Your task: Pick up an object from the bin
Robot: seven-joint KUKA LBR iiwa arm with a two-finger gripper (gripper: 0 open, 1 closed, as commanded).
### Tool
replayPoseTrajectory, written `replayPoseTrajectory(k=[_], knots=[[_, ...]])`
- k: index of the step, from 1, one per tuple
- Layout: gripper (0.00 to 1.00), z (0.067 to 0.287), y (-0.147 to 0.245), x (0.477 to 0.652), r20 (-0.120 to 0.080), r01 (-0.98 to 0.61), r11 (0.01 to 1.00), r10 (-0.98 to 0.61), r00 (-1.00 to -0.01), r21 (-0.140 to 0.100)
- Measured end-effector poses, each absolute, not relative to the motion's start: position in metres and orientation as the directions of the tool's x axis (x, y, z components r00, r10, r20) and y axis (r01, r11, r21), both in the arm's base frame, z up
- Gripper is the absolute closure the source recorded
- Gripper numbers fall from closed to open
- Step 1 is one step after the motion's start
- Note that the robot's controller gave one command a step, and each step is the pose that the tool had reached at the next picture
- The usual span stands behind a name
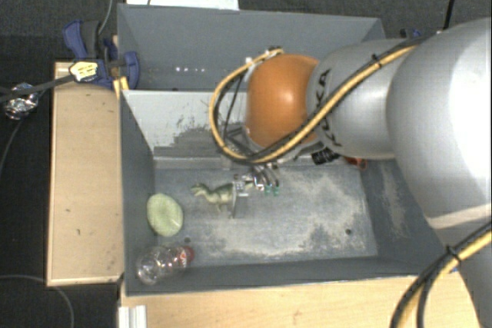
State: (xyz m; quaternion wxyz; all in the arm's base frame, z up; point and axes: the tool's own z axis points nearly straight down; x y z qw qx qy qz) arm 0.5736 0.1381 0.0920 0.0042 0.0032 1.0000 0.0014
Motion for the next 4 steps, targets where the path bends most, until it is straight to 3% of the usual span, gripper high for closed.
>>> replayPoseTrajectory(k=[1, 4], knots=[[1.0, 0.074, 0.148, 0.56, -0.009, 0.375, 0.927, 0.375, -0.927, 0.009], [1.0, 0.085, 0.149, 0.56, -0.009, 0.376, 0.927, 0.376, -0.927, 0.011]])
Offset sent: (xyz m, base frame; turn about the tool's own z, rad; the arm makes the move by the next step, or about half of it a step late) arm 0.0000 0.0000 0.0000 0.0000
